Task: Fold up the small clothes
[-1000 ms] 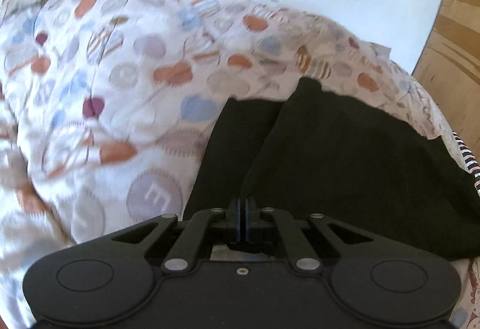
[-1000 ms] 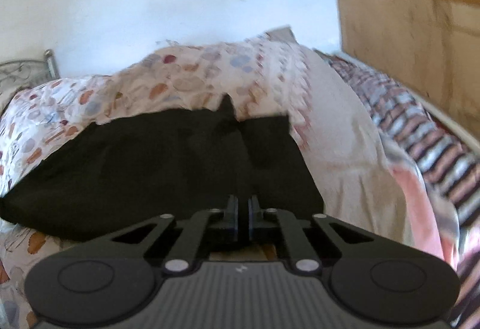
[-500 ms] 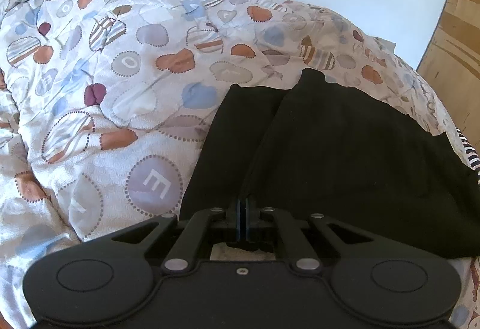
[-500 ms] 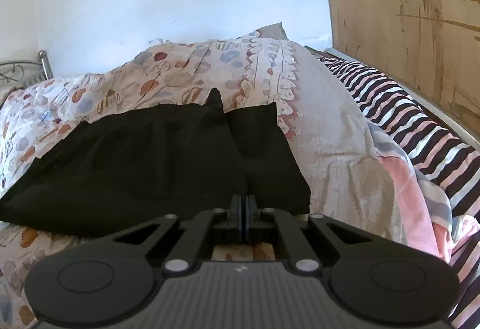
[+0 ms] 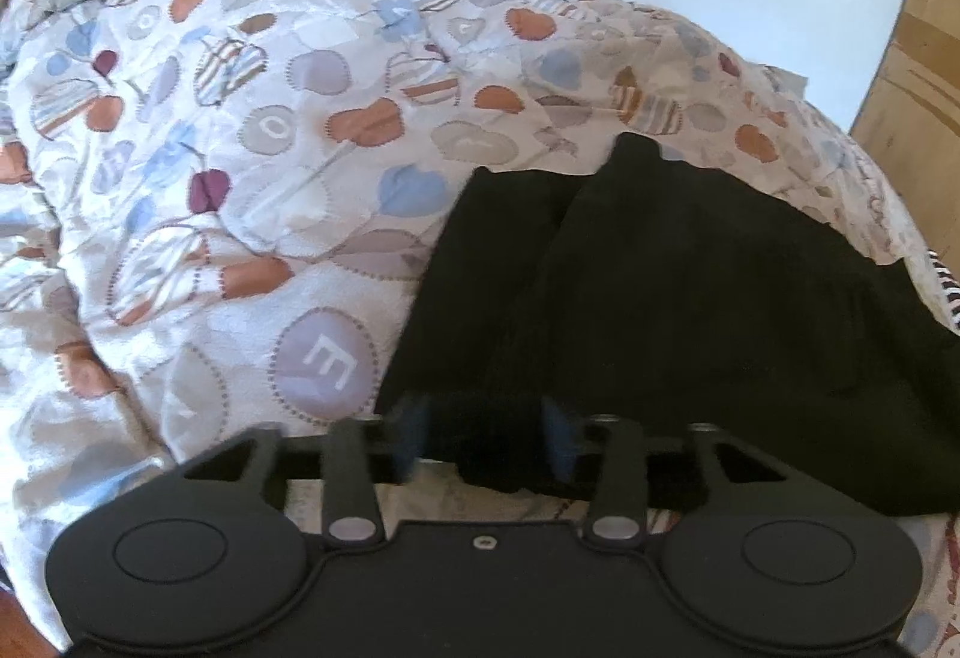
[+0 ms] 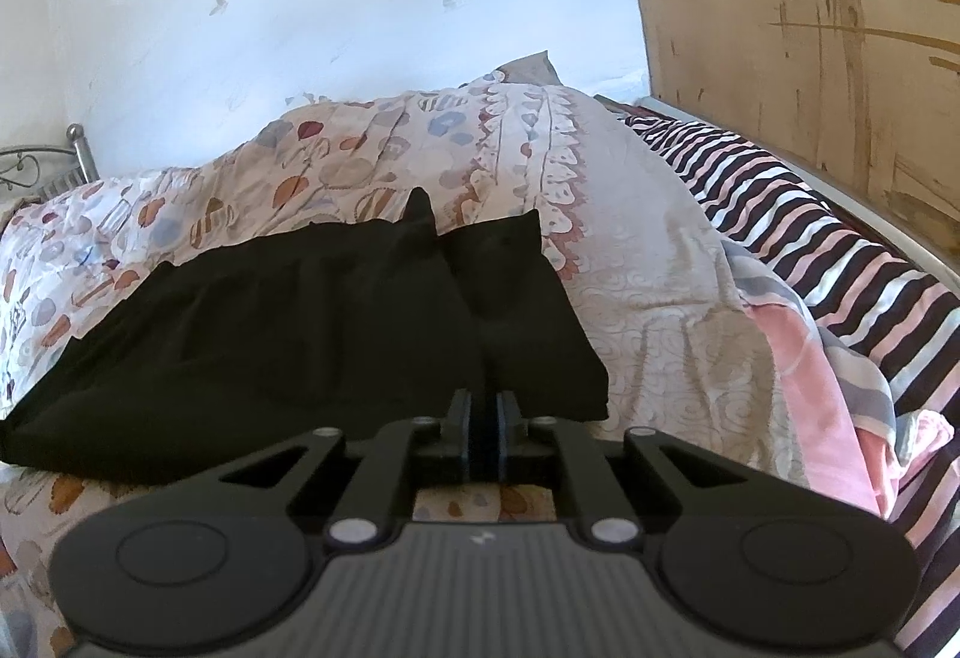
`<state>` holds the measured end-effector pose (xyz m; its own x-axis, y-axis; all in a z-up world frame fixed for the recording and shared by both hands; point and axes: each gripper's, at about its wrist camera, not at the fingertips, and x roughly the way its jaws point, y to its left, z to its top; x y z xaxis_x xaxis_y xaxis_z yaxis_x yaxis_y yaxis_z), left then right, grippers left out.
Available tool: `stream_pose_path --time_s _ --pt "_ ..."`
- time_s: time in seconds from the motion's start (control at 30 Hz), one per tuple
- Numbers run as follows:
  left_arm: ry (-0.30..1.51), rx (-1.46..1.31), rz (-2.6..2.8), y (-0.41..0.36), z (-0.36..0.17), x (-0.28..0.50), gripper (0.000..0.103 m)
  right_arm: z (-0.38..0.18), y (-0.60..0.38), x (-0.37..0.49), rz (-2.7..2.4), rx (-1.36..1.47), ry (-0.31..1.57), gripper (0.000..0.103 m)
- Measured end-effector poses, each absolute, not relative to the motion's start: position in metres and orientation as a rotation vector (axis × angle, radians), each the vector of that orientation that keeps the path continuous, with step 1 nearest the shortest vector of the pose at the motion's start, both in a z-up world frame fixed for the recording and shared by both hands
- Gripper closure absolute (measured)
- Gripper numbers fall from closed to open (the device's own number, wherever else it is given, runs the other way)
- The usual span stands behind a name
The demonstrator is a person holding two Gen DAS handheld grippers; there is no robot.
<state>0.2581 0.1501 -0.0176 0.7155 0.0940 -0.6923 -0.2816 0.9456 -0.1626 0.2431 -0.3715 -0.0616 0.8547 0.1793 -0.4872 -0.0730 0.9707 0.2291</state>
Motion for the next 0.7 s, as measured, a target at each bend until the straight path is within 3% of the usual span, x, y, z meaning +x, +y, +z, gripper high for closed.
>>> stream_pose_path --time_s 0.17,0.23,0.33,0.4,0.7 --pt "0.73 -0.28 0.204 0.15 -0.01 0.252 0.015 -0.058 -0.372 0.238 0.12 0.201 0.513 0.076" --pt "0.716 -0.268 0.215 0.148 -0.006 0.249 0.002 -0.056 -0.374 0.236 0.109 0.203 0.51 0.039" --pt "0.699 -0.266 0.215 0.145 -0.004 0.245 0.001 -0.054 -0.377 0.233 0.065 0.2 0.484 0.013" --pt "0.697 -0.276 0.223 0.144 -0.005 0.242 0.001 -0.054 -0.38 0.231 0.046 0.202 0.479 0.003" --pt "0.758 -0.294 0.26 0.139 -0.016 0.231 0.001 -0.055 -0.391 0.223 -0.018 0.214 0.466 0.0"
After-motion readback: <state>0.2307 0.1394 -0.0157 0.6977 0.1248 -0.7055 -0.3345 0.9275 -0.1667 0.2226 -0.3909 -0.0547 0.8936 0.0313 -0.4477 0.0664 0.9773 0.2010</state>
